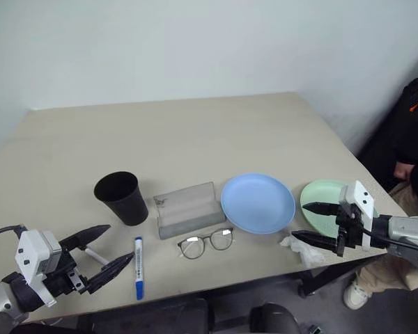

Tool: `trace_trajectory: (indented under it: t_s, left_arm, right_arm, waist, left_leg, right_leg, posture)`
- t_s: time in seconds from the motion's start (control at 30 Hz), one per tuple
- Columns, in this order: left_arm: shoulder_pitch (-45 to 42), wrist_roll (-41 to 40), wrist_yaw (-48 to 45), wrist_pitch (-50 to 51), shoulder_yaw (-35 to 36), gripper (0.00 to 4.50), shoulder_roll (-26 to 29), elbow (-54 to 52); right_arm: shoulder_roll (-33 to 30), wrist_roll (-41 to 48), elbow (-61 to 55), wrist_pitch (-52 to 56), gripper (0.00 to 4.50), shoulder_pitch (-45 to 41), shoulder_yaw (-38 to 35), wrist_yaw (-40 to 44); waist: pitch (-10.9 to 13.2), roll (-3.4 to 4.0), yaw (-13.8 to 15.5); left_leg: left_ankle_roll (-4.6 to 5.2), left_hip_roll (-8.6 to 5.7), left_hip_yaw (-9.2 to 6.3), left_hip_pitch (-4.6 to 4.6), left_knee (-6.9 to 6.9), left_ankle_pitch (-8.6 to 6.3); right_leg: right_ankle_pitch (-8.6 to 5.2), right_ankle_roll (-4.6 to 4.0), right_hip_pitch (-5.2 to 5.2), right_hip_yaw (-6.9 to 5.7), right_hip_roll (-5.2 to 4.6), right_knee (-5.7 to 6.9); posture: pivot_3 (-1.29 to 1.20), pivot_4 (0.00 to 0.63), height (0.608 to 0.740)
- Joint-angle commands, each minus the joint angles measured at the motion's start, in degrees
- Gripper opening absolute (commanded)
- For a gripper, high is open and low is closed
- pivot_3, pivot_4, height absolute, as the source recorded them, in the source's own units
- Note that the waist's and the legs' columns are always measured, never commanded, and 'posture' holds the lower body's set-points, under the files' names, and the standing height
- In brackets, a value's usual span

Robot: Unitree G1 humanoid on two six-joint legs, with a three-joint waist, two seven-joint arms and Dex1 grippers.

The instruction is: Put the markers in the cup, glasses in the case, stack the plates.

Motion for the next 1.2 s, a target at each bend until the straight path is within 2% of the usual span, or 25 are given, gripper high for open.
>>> trace_trajectory:
  t_s: [0.03, 0.57, 0.93, 1.03, 1.07, 1.1, 1.13, 1.17, 1.2]
  left_arm:
    - [0.02, -2.19, -0.58, 0.84, 1.57, 4.46, 0.86, -1.66]
    - [-2.34, -1.36, -1.0, 0.92, 0.48, 4.46, 1.61, 0.0]
    - [0.24, -1.12, -1.01, -0.3, 1.76, 4.46, -0.21, -1.08]
    - [0.54, -1.21, -0.46, -0.28, 1.64, 4.46, -0.62, -1.62]
    - [0.57, -1.22, -0.45, -0.37, 1.7, 4.46, -0.68, -1.52]
    - [0.63, -1.19, -0.38, -0.45, 1.65, 4.46, -0.77, -1.54]
    - [0.73, -1.15, -0.34, -0.55, 1.63, 4.46, -0.83, -1.56]
    - [0.8, -1.15, -0.28, -0.61, 1.61, 4.46, -0.87, -1.61]
    - [0.82, -1.2, -0.26, -0.63, 1.69, 4.46, -0.84, -1.56]
  right_arm:
    - [0.61, -0.5, -0.05, -1.65, 4.5, -1.84, 0.35, -0.09]
    - [-0.06, -1.87, 2.54, -4.11, 4.5, -2.74, -0.31, 1.61]
    - [1.7, -4.02, 7.98, -6.29, 4.5, -9.19, 3.02, 3.34]
    - [1.54, -4.94, 9.21, -7.1, 4.5, -9.94, 3.66, 4.04]
    - [1.61, -5.18, 9.5, -7.13, 4.5, -10.14, 3.89, 4.11]
    - [1.62, -5.33, 9.83, -7.24, 4.5, -10.37, 4.06, 4.37]
    - [1.63, -5.45, 10.1, -7.33, 4.5, -10.6, 4.15, 4.58]
    - [1.65, -5.64, 10.45, -7.47, 4.5, -10.87, 4.28, 4.72]
    - [1.68, -6.3, 10.91, -7.85, 4.5, -11.28, 4.62, 4.46]
  waist:
    - [0.0, 0.0, 0.01]
    - [-0.02, -0.02, 0.24]
    - [-0.01, -0.01, -0.25]
    - [0.07, 0.34, -0.93]
    - [0.11, 0.52, -1.02]
    - [0.18, 0.65, -1.04]
    - [0.23, 0.65, -1.13]
    - [0.29, -0.06, -1.12]
    - [0.25, -0.41, -1.23]
  left_leg:
    - [-0.01, 0.0, 0.0, 0.0, 0.01, -0.02]
    - [0.03, -0.01, 0.1, 0.04, 0.16, -0.05]
    - [0.05, 0.03, 0.36, 0.13, 0.18, -0.06]
    - [0.37, -1.62, -2.16, 0.35, 0.08, 0.08]
    - [0.51, -2.34, -3.17, 0.29, 0.06, 0.17]
    - [0.63, -3.6, -4.76, 0.2, 0.13, 0.24]
    - [0.66, -5.04, -6.53, 0.18, 0.07, 0.26]
    - [0.69, -6.56, -8.22, 0.26, -0.02, 0.28]
    - [0.68, -8.38, -9.56, 0.43, -0.48, 0.28]
  right_leg:
    - [0.03, 0.0, 0.0, -0.03, 0.0, 0.0]
    - [0.08, 0.0, 0.06, -0.13, 0.03, 0.03]
    - [0.37, 0.03, 0.16, -0.09, 0.02, 0.08]
    - [0.41, 0.93, 1.87, -2.96, -1.89, 0.11]
    - [0.15, 1.31, 1.99, -3.3, -2.05, 0.24]
    - [-0.58, 2.46, 1.96, -2.62, -1.81, 1.0]
    - [-1.53, 3.85, 1.95, -0.99, -1.09, 1.94]
    - [-2.69, 4.41, 1.88, 0.89, -0.15, 2.84]
    - [-4.08, 3.66, 1.99, 3.63, 0.86, 4.01]
  posture:
    - [0.0, 0.0, 0.695]
    - [0.0, 0.0, 0.695]
    - [0.0, 0.0, 0.695]
    - [0.0, 0.0, 0.695]
    - [0.0, 0.0, 0.695]
    - [0.0, 0.0, 0.695]
    - [0.0, 0.0, 0.695]
    - [0.0, 0.0, 0.695]
    - [0.0, 0.0, 0.695]
